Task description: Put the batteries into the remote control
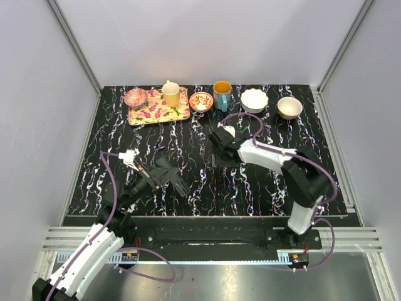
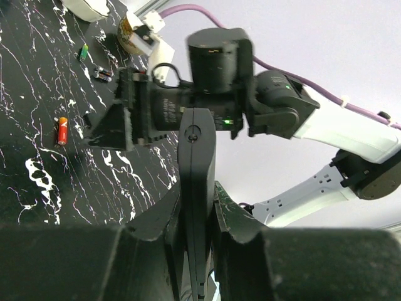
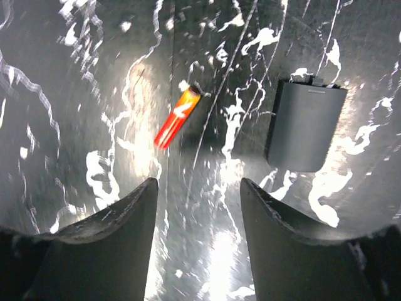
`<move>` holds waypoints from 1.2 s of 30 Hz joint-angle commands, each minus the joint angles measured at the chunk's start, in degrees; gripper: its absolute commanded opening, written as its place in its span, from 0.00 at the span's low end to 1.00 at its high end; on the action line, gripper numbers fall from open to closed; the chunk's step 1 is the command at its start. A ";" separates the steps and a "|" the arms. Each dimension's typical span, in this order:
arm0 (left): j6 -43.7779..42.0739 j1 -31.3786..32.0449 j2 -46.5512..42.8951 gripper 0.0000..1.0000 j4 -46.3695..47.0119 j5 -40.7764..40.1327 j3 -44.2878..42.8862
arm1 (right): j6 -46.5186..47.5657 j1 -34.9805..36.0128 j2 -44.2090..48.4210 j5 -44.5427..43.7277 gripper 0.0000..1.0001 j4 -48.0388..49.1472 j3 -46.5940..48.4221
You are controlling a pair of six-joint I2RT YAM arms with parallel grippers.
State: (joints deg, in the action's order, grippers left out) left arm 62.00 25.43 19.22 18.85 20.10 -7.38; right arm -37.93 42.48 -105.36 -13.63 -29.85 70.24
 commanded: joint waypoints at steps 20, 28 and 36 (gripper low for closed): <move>-1.44 -0.12 -2.88 0.00 -0.57 0.82 -1.94 | 47.51 -3.10 -3.80 13.89 0.88 8.05 6.23; -1.79 -0.12 -1.47 0.00 0.13 0.82 -2.20 | 48.48 -6.00 -3.18 21.53 0.82 9.01 4.12; -1.97 -0.12 -1.73 0.00 -0.13 1.09 -2.29 | 48.66 -5.92 -5.11 24.79 0.81 9.02 4.38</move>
State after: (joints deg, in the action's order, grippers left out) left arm 60.86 25.43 17.74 16.32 20.38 -7.38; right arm 9.56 36.32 -109.49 7.64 -21.30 74.11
